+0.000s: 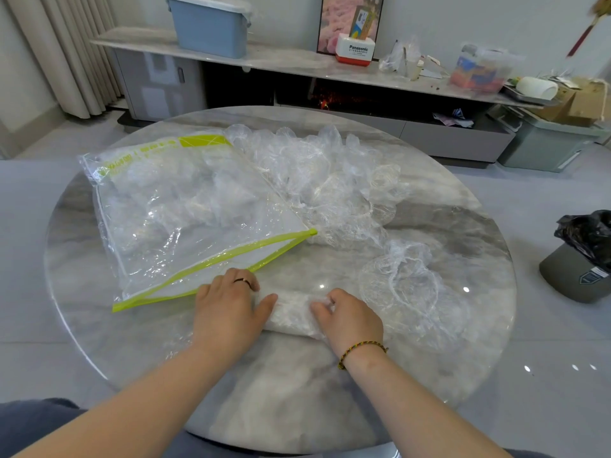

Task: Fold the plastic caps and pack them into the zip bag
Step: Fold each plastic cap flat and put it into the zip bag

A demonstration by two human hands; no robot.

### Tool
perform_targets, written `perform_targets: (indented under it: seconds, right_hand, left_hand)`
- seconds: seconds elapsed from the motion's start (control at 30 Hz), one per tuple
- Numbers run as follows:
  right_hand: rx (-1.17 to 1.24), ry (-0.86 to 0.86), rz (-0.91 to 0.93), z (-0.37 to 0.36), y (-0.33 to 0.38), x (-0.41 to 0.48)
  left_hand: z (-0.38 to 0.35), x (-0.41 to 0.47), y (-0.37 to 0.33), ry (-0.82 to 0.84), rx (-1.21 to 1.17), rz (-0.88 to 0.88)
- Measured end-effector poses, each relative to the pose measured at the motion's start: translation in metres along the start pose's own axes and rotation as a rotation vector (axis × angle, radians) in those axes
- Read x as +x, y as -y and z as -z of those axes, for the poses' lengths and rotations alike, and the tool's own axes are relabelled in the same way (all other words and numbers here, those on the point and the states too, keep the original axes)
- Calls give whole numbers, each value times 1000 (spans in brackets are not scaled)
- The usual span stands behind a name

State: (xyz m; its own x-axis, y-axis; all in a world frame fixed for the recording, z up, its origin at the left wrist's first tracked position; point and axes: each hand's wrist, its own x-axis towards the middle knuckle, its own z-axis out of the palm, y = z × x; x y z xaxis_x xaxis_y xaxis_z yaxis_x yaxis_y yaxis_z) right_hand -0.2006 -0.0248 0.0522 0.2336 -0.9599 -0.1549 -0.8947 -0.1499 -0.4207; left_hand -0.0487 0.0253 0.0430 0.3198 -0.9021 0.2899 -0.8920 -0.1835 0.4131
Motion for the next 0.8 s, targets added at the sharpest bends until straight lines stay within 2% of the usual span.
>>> perform_targets:
  seconds: [0.07, 0.13, 0.23, 0.33, 0.47, 0.63, 0.7, 0.8]
  right_hand:
    - [-25, 26, -24, 3, 3, -1]
    - [-47, 12, -34, 2, 4, -1]
    - [60, -59, -21, 2, 3, -4]
    - [258, -33, -10, 6, 3, -5]
    - [220, 190, -60, 9, 3, 1]
    - [481, 187, -33, 2, 6, 3]
    - [638, 209, -1, 6, 10, 5]
    - [974, 191, -34, 6, 19, 12]
  left_hand:
    - [-4, -4, -1, -9, -33, -175]
    - [-7, -6, -5, 59, -28, -289]
    - [-6, -10, -17, 236, 24, -204]
    - [-12, -6, -14, 335, 34, -115]
    - [-15, -2, -8, 321, 34, -85]
    - [-5, 3, -10, 412, -50, -25]
    - [1, 7, -11, 518, -242, 103]
    - [10, 7, -8, 535, -768, 327]
